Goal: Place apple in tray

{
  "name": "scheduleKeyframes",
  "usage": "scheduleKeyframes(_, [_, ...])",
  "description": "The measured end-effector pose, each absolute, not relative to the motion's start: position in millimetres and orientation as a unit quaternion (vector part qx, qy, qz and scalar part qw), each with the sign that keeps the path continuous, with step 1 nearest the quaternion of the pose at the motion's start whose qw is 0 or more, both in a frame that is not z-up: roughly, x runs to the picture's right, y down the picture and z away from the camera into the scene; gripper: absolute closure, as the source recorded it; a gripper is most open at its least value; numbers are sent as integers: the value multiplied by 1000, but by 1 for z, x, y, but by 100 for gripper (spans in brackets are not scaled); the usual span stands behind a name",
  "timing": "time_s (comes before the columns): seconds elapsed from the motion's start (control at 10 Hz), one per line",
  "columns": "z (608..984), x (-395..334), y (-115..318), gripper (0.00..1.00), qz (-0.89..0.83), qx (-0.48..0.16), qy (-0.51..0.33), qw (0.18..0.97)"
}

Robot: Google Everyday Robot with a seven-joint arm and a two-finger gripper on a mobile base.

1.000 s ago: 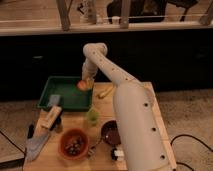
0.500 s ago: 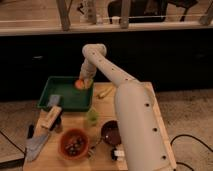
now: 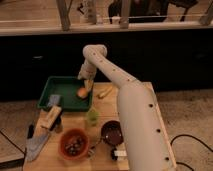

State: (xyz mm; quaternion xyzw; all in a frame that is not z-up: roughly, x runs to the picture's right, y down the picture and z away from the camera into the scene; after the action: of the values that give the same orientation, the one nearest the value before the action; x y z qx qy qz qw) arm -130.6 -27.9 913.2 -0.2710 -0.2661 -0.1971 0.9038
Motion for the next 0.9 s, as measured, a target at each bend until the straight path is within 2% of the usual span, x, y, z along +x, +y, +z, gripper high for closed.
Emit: scheduleKeyframes(0.9, [908, -126, -30, 20, -206, -272, -278, 898])
